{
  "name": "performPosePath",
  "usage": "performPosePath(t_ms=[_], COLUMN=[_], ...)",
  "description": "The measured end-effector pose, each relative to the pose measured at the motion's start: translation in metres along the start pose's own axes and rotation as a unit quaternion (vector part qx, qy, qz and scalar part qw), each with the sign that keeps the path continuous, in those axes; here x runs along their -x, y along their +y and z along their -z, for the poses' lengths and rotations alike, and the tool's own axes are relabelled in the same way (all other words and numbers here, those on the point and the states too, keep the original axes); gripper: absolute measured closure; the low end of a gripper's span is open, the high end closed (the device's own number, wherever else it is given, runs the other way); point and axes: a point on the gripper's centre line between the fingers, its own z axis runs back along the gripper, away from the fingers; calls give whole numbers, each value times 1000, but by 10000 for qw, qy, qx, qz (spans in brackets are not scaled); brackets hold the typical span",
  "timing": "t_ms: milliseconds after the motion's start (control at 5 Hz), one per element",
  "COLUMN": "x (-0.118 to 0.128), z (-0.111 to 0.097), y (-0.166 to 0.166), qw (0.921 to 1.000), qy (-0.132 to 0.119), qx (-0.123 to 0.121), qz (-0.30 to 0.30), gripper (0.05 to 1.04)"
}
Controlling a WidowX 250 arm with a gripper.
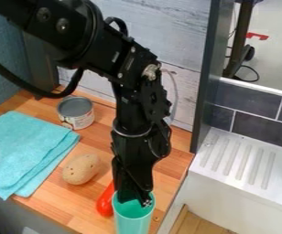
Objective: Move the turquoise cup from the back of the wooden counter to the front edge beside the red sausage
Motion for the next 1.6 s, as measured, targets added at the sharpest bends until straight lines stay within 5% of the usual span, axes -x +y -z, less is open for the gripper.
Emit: performPosePath(t_ms=[200, 400, 800, 1000, 1200, 1600], x=[0, 2, 10, 20, 25, 46], z=[-1, -6, -26, -38, -56, -63], y=[0, -3, 1, 6, 23, 46], qw=[10000, 9996, 9993, 9991, 9975, 9879], qy=[-2, -119, -352, -344, -419, -174], qx=[5, 50, 149, 215, 211, 101], qz=[94, 236, 20, -132, -532, -1540], gripper=[971, 775, 203, 70, 74, 76])
